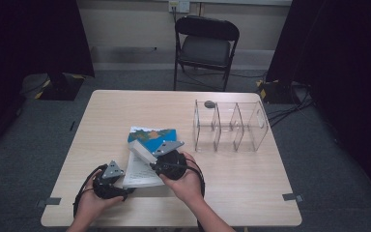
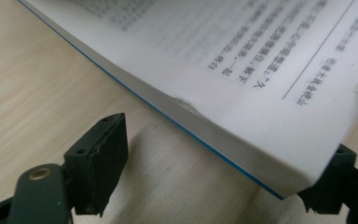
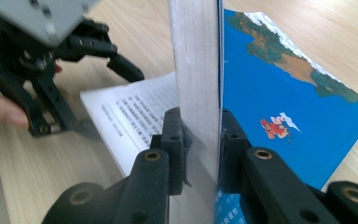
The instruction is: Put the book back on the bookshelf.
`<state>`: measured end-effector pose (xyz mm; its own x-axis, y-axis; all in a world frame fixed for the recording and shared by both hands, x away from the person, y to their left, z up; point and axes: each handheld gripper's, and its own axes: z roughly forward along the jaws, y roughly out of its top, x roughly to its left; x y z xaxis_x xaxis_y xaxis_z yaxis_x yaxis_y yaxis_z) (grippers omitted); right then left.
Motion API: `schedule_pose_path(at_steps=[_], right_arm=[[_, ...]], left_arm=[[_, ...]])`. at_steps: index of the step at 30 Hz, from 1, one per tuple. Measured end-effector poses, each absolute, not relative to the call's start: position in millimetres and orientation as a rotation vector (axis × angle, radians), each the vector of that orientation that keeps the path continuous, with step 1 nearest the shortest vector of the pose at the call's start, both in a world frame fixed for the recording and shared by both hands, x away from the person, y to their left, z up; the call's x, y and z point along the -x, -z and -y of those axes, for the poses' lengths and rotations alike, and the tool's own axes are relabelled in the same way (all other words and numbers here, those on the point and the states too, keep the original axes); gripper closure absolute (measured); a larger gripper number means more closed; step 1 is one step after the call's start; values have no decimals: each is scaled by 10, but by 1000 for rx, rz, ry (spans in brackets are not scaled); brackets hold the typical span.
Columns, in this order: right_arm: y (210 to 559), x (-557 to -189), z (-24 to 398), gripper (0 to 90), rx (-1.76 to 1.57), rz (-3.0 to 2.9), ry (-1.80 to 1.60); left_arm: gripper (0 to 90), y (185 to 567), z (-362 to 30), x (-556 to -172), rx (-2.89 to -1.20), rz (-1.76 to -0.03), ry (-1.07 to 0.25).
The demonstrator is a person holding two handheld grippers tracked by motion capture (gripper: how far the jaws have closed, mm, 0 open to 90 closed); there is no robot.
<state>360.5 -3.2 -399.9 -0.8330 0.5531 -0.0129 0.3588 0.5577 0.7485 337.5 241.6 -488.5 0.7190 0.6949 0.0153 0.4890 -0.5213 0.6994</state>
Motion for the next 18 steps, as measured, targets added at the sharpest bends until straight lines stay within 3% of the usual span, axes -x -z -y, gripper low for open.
schedule_pose_path(at_steps=[3,12,18], right_arm=[[4034,-3584,25,770,-756,-2547,-1139],[4092,-3536,18,769,-745,-2543,-1132],[4157,-3500,25,766,-735,-2558,-1118]], left_arm=[[248,4813,-2448,-3374,-2196,-889,-412],[256,4781,-2504,-3428,-2176,-919,-401],[266,4799,-2560,-3491,-2118,-961,-331]])
